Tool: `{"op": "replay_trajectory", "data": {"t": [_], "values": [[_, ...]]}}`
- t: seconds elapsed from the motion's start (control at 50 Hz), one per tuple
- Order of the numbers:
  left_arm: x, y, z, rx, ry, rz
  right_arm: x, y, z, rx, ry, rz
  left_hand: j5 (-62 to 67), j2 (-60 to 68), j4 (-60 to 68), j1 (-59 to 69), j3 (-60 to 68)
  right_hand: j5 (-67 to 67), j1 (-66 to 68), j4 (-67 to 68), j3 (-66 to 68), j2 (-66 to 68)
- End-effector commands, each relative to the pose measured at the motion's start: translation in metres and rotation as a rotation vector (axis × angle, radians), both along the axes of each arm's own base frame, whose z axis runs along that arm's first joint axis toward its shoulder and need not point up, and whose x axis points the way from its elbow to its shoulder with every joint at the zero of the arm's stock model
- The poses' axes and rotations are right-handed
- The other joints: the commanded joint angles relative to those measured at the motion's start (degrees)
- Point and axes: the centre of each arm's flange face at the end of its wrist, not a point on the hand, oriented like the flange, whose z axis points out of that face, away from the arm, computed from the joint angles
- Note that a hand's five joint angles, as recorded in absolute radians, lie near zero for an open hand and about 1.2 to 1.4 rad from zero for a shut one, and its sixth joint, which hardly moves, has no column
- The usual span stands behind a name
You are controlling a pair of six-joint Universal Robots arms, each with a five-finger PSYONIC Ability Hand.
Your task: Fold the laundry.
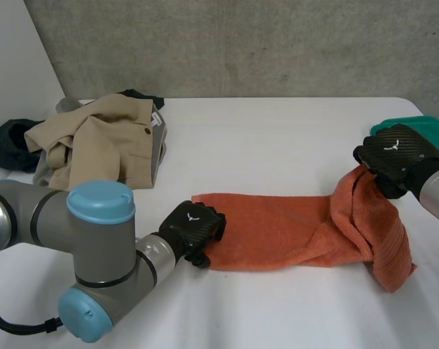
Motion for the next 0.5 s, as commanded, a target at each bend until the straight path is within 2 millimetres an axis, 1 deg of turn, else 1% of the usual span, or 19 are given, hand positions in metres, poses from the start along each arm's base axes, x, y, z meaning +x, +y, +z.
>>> {"op": "replay_trajectory", "data": {"t": [0.02, 0.04, 0.08, 0.14, 0.16, 0.2, 0.22, 0.24, 0.28, 0.3, 0.32, 0.36, 0.38, 0.4, 0.42, 0.44, 0.46, 0.5], "values": [[0.000, -0.004, -0.002, -0.019, -0.017, 0.013, 0.000, 0.002, -0.003, 0.007, 0.000, 0.002, 27.5, 27.0, 27.2, 26.8, 27.1, 12.0, 17.2, 11.4, 12.1, 12.8], [0.000, -0.006, 0.000, -0.035, -0.010, 0.020, 0.000, 0.002, -0.003, 0.007, 0.000, 0.002, 37.7, 37.2, 37.3, 37.0, 37.2, 12.0, 17.2, 11.4, 12.1, 12.8], [0.000, -0.009, 0.004, -0.062, -0.001, 0.037, -0.001, 0.002, -0.003, 0.007, 0.001, -0.001, 37.8, 37.3, 37.4, 37.1, 37.3, 12.0, 17.2, 11.4, 12.1, 12.8], [0.000, -0.015, 0.019, -0.146, 0.026, 0.098, 0.000, 0.002, -0.002, 0.004, 0.003, -0.002, 37.8, 37.3, 37.4, 37.1, 37.3, 12.0, 17.2, 11.4, 12.1, 12.8], [0.000, -0.018, 0.033, -0.193, 0.049, 0.130, 0.000, 0.002, -0.002, 0.003, 0.003, -0.002, 37.8, 37.3, 37.4, 37.1, 37.3, 12.0, 17.2, 11.4, 12.1, 12.8], [0.001, -0.017, 0.049, -0.232, 0.077, 0.155, -0.001, 0.002, 0.003, -0.011, 0.002, -0.005, 37.8, 37.3, 37.4, 37.1, 37.3, 12.0, 17.2, 11.4, 12.1, 12.8], [0.001, -0.016, 0.057, -0.249, 0.090, 0.164, -0.001, 0.002, 0.009, -0.026, 0.001, -0.011, 37.8, 37.3, 37.4, 37.1, 37.3, 12.0, 17.2, 11.4, 12.1, 12.8], [0.001, -0.012, 0.076, -0.289, 0.123, 0.170, -0.001, 0.003, 0.014, -0.041, 0.000, -0.011, 37.8, 37.3, 37.4, 37.1, 37.3, 12.0, 17.2, 11.4, 12.1, 12.8], [0.001, -0.005, 0.104, -0.342, 0.174, 0.167, -0.002, 0.008, 0.029, -0.083, -0.002, -0.009, 37.8, 37.3, 37.4, 37.1, 37.3, 12.0, 17.2, 11.4, 12.1, 12.8], [0.001, -0.002, 0.116, -0.366, 0.199, 0.164, -0.003, 0.016, 0.047, -0.130, -0.002, -0.008, 37.8, 37.3, 37.4, 37.1, 37.3, 12.0, 17.2, 11.4, 12.1, 12.8], [0.004, 0.008, 0.145, -0.422, 0.256, 0.157, -0.003, 0.020, 0.055, -0.151, 0.001, -0.005, 37.8, 37.3, 37.4, 37.1, 37.3, 12.0, 17.2, 11.4, 12.1, 12.8], [0.007, 0.017, 0.169, -0.468, 0.305, 0.156, -0.005, 0.028, 0.074, -0.198, 0.007, -0.002, 37.8, 37.3, 37.4, 37.1, 37.3, 12.0, 17.2, 11.4, 12.1, 12.8], [0.010, 0.021, 0.182, -0.491, 0.334, 0.156, -0.008, 0.033, 0.090, -0.234, 0.016, -0.006, 37.8, 37.3, 37.4, 37.1, 37.3, 12.0, 17.2, 11.4, 12.1, 12.8], [0.016, 0.030, 0.204, -0.529, 0.384, 0.159, -0.010, 0.034, 0.097, -0.249, 0.020, -0.014, 37.8, 37.3, 37.4, 37.1, 37.3, 12.0, 17.2, 11.4, 12.1, 12.8], [0.019, 0.033, 0.212, -0.542, 0.400, 0.161, -0.013, 0.035, 0.104, -0.259, 0.025, -0.024, 37.8, 37.3, 37.4, 37.1, 37.3, 12.0, 17.2, 11.4, 12.1, 12.8], [0.023, 0.037, 0.222, -0.557, 0.420, 0.162, -0.019, 0.035, 0.115, -0.270, 0.036, -0.046, 37.8, 37.3, 37.4, 37.1, 37.3, 12.0, 17.2, 11.4, 12.1, 12.8], [0.029, 0.044, 0.236, -0.577, 0.443, 0.166, -0.022, 0.035, 0.119, -0.274, 0.042, -0.053, 37.8, 37.3, 37.4, 37.1, 37.3, 12.0, 17.2, 11.4, 12.1, 12.8], [0.034, 0.049, 0.248, -0.595, 0.459, 0.168, -0.027, 0.035, 0.128, -0.283, 0.056, -0.067, 37.8, 37.3, 37.4, 37.1, 37.3, 12.0, 17.2, 11.4, 12.1, 12.8]]}}
